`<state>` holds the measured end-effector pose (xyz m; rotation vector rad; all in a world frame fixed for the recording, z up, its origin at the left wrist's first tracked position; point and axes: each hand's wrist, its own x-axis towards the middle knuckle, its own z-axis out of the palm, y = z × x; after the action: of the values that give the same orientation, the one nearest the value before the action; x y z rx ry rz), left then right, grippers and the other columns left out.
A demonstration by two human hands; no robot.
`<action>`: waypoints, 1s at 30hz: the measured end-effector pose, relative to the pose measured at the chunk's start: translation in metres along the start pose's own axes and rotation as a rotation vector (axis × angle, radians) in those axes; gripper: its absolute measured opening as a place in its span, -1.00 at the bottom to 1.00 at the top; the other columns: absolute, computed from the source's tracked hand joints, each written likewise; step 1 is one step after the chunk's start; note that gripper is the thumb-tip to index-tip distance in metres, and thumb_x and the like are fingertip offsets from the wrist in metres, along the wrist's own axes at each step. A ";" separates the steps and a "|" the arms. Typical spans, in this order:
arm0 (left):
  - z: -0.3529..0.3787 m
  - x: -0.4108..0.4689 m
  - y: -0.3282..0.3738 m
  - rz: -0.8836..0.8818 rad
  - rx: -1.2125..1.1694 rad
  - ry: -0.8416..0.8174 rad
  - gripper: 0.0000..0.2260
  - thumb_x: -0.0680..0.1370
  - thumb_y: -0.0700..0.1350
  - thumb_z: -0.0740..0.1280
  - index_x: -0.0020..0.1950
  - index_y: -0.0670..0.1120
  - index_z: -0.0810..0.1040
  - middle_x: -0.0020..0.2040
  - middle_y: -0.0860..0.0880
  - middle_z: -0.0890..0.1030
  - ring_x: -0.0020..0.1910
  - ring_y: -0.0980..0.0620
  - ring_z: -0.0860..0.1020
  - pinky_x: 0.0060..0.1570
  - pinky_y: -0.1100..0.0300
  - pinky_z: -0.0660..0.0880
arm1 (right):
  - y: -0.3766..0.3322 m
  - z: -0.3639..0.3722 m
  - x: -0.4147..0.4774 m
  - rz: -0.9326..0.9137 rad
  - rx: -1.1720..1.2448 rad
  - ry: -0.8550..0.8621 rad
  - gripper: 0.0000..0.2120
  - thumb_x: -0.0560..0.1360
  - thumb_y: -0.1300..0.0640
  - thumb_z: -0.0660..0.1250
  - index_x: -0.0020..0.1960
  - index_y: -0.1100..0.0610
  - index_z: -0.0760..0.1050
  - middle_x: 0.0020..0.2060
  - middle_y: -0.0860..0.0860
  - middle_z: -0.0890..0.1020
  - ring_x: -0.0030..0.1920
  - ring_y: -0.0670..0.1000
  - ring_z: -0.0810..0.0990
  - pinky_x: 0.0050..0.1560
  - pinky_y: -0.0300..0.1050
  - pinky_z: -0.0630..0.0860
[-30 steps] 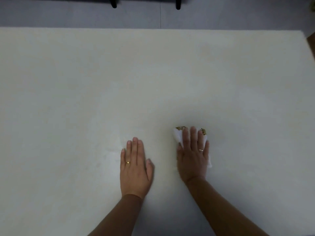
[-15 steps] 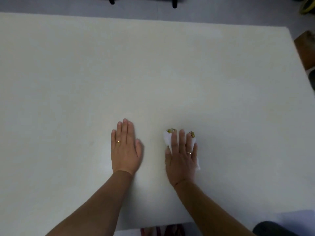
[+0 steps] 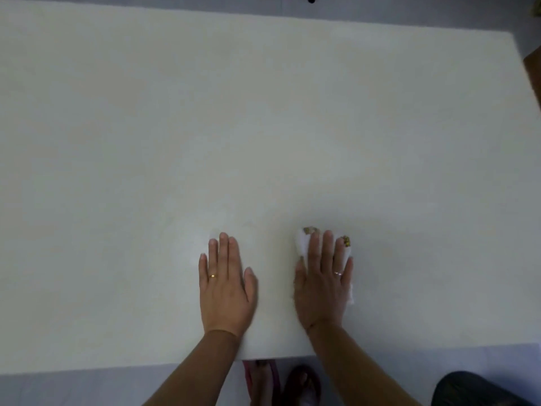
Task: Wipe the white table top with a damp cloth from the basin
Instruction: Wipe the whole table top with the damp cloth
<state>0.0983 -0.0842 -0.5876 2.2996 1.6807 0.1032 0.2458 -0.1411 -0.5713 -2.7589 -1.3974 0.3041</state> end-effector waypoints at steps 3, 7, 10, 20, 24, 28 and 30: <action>-0.003 0.000 0.000 0.010 0.004 -0.019 -0.46 0.57 -0.03 0.01 0.52 -0.23 0.20 0.53 -0.18 0.19 0.54 -0.08 0.07 0.49 -0.04 -0.02 | -0.021 0.012 -0.046 -0.299 -0.041 -0.053 -0.43 0.55 -0.07 0.00 0.53 0.08 0.14 0.51 0.13 0.18 0.50 0.22 0.15 0.42 0.23 0.12; -0.004 -0.001 -0.001 0.017 -0.003 -0.006 -0.46 0.57 -0.03 -0.01 0.50 -0.24 0.23 0.52 -0.19 0.22 0.53 -0.09 0.10 0.50 -0.02 -0.04 | 0.017 0.010 -0.045 -0.565 -0.117 -0.055 -0.44 0.53 -0.06 0.08 0.51 0.02 0.17 0.50 0.05 0.22 0.49 0.16 0.21 0.40 0.18 0.15; -0.004 -0.001 0.001 0.004 -0.006 0.003 -0.46 0.57 -0.03 -0.03 0.51 -0.24 0.21 0.53 -0.17 0.20 0.53 -0.07 0.07 0.51 0.04 -0.12 | 0.050 0.003 -0.034 -0.463 -0.105 -0.021 -0.46 0.53 -0.02 0.09 0.49 0.06 0.24 0.49 0.08 0.25 0.46 0.20 0.25 0.37 0.19 0.18; 0.000 -0.003 0.001 -0.012 0.030 0.059 -0.46 0.57 -0.03 -0.03 0.52 -0.22 0.18 0.54 -0.17 0.19 0.54 -0.10 0.08 0.51 0.10 -0.21 | 0.048 0.020 -0.093 -0.604 -0.063 -0.036 -0.37 0.49 -0.15 0.17 0.50 0.04 0.21 0.50 0.05 0.23 0.50 0.15 0.15 0.39 0.20 0.18; 0.001 -0.003 0.001 -0.016 0.034 0.076 -0.46 0.57 -0.04 -0.04 0.52 -0.22 0.17 0.54 -0.18 0.19 0.54 -0.10 0.07 0.50 0.14 -0.25 | 0.098 0.002 -0.070 -0.512 -0.087 -0.002 -0.46 0.55 -0.09 0.07 0.48 0.09 0.27 0.48 0.09 0.24 0.47 0.19 0.24 0.38 0.20 0.21; 0.002 -0.002 0.003 -0.018 0.062 0.066 -0.45 0.58 -0.01 -0.06 0.53 -0.21 0.14 0.55 -0.17 0.16 0.55 -0.10 0.05 0.50 0.12 -0.26 | 0.103 -0.001 -0.074 -0.164 -0.034 -0.040 -0.37 0.55 -0.18 -0.02 0.52 0.12 0.13 0.51 0.14 0.16 0.50 0.22 0.12 0.46 0.18 0.06; 0.000 -0.003 0.005 -0.010 0.095 0.047 -0.44 0.59 0.02 -0.11 0.55 -0.20 0.10 0.56 -0.16 0.12 0.55 -0.10 0.01 0.50 0.09 -0.28 | 0.077 -0.001 -0.084 -0.079 0.004 -0.068 -0.36 0.52 -0.14 0.08 0.52 0.12 0.14 0.49 0.14 0.18 0.48 0.24 0.19 0.45 0.19 0.10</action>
<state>0.1023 -0.0886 -0.5861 2.3745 1.7555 0.0769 0.2588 -0.2538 -0.5659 -2.7063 -1.5149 0.4003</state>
